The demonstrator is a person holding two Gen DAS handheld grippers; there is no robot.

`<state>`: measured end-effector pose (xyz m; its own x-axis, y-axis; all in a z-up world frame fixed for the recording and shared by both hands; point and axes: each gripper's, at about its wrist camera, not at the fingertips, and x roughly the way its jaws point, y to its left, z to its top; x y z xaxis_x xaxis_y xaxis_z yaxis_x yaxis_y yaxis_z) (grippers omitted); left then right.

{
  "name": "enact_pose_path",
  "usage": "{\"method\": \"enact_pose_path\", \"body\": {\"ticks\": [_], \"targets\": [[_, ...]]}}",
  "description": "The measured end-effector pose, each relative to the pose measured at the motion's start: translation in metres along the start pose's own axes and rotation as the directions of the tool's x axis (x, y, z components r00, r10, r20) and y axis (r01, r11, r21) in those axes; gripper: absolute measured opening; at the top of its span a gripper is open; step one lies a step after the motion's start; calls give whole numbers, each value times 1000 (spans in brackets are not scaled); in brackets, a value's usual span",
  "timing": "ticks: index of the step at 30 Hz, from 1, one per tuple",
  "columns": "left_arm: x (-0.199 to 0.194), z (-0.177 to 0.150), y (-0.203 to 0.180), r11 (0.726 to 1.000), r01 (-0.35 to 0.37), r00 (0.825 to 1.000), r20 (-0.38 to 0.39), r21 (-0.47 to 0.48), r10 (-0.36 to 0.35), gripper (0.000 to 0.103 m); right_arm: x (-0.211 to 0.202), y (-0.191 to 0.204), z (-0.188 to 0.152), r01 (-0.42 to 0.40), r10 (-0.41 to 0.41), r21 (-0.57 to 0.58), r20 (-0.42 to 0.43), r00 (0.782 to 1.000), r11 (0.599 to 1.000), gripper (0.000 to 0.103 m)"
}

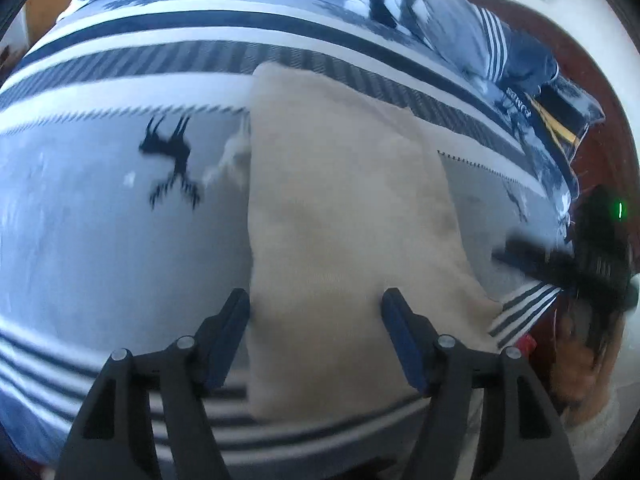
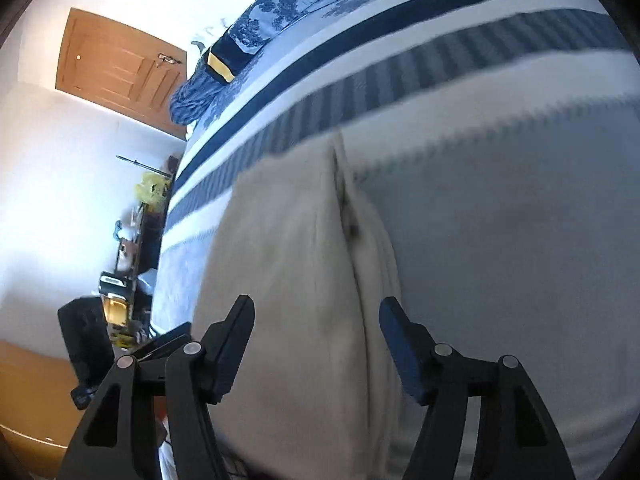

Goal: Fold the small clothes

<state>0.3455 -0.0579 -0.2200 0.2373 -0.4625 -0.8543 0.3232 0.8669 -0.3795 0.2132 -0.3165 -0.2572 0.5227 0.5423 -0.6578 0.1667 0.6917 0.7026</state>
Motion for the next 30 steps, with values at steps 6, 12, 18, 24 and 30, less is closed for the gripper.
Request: {"method": "enact_pose_path", "body": {"ticks": [6, 12, 18, 24, 30], "targets": [[10, -23, 34, 958, 130, 990, -15, -254, -138, 78, 1, -30, -71, 38, -36, 69, -30, 999, 997, 69], [15, -44, 26, 968, 108, 991, -58, -226, -124, 77, 24, -56, -89, -100, 111, 189, -50, 993, 977, 48], [42, -62, 57, 870, 271, 944, -61, -412, -323, 76, 37, -63, -91, -134, 149, 208, -58, 987, 969, 34], [22, -59, 38, 907, 265, 959, -6, -328, -283, 51, 15, -61, -91, -144, 148, 176, -8, 989, 974, 16], [15, -60, 36, 906, 266, 958, -10, -328, -285, 56, 16, -54, -89, -37, 39, 144, -13, 999, 989, 13]]}}
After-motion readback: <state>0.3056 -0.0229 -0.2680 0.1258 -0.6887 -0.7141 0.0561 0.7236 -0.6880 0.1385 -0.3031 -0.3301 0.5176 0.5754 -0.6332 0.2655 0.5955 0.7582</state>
